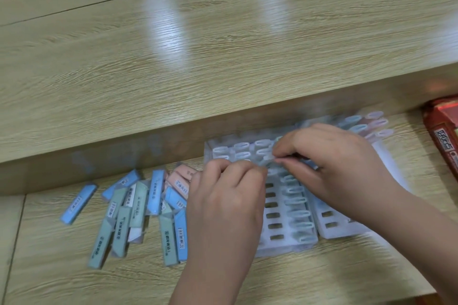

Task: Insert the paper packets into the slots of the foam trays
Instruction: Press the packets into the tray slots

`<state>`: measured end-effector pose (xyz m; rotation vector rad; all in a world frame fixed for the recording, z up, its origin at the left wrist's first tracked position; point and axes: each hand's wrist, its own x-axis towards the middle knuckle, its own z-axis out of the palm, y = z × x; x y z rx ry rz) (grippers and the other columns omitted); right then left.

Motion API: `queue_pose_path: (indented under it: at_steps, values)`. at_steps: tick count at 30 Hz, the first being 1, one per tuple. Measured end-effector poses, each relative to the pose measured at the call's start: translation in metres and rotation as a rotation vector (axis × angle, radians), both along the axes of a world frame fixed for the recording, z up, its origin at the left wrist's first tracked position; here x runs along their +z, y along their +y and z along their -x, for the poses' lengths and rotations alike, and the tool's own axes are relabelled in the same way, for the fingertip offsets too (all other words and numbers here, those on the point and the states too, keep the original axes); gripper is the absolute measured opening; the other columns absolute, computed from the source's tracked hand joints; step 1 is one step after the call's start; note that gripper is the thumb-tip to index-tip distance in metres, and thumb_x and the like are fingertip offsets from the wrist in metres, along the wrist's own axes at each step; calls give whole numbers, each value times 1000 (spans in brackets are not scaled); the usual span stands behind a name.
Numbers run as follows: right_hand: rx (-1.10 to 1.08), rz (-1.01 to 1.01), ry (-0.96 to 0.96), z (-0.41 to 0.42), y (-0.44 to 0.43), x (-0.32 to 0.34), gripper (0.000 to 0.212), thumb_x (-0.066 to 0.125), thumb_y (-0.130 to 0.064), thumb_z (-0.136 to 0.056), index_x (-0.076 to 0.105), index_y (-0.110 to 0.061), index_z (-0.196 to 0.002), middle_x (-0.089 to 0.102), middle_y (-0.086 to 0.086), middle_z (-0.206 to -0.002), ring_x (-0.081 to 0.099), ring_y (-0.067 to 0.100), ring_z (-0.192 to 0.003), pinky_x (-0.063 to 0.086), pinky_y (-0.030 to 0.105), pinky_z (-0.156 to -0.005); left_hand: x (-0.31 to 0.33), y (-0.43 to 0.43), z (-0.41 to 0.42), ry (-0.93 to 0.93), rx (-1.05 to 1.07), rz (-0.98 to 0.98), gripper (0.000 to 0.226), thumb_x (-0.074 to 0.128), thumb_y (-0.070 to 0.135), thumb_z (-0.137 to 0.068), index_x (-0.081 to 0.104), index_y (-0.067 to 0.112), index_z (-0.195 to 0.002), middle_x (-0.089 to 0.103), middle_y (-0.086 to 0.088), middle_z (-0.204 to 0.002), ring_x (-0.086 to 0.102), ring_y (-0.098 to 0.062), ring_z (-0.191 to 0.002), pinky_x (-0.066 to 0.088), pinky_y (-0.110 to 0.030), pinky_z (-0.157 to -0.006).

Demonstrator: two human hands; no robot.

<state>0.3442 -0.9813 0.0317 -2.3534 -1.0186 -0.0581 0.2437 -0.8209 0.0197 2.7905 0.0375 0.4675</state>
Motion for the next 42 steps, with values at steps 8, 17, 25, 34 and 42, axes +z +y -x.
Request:
queue_pose_path:
  at_steps: [8,17,25,34,42]
  values:
    - [73,167,-197,2,4,-1,15,73,-2,-83,75,-15,-91,70,1,-90,63,29,-75,47,36,-43,-2,0,11,20,-25,35,28,56,30,-95,73,18,-114,67,2,-111,59,-25,-100,47,-39,-80]
    - [-73,29,-114,56,42,22,30,61,-1,-80,75,-16,-102,66,1,-98,61,28,-84,51,36,-59,-11,62,56,-71,244,269,27,55,27,-93,71,17,-113,64,3,-110,58,-20,-101,46,-32,-90]
    - [-186,337,307,159,154,2,63,74,-49,-76,56,-19,-129,58,4,-112,67,18,-65,47,30,-45,-24,140,123,186,677,322,33,76,22,-79,69,20,-111,56,-1,-105,61,-29,-90,53,-44,-79]
    - [-370,493,209,162,174,-29,67,72,-61,-72,59,-18,-122,54,4,-101,64,19,-67,33,25,-40,-39,155,126,294,779,289,40,60,39,-89,61,20,-124,50,-5,-115,56,-29,-101,45,-37,-73]
    - [-308,480,227,148,191,-33,35,60,-51,-89,51,-31,-116,48,-8,-112,52,14,-101,33,26,-58,-33,170,130,283,717,376,16,70,29,-86,67,24,-101,58,5,-91,56,-24,-91,48,-40,-70]
